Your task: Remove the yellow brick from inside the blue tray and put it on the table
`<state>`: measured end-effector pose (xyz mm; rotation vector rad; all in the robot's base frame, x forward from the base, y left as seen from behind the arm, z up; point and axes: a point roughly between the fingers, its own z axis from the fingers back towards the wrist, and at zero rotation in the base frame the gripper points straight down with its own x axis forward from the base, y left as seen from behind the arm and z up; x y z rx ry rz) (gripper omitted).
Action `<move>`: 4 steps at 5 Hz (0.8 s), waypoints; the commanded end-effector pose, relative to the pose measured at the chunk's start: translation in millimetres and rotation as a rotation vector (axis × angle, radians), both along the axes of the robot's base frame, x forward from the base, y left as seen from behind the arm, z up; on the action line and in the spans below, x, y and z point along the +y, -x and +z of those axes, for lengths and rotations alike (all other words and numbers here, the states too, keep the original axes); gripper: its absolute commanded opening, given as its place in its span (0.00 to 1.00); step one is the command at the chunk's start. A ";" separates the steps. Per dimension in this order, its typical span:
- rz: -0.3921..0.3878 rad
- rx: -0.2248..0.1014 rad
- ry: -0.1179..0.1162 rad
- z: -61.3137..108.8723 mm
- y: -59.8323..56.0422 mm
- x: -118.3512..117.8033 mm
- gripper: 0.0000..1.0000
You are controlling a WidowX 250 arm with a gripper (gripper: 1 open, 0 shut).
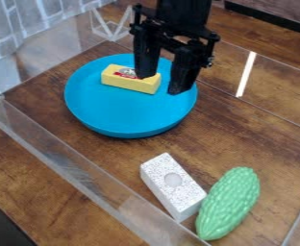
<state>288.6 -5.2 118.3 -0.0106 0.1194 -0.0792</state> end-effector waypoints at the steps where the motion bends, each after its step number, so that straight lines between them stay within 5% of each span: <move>1: 0.018 -0.026 0.006 8.3 -3.5 7.7 1.00; 4: 0.012 -0.029 0.020 11.8 -4.8 8.9 1.00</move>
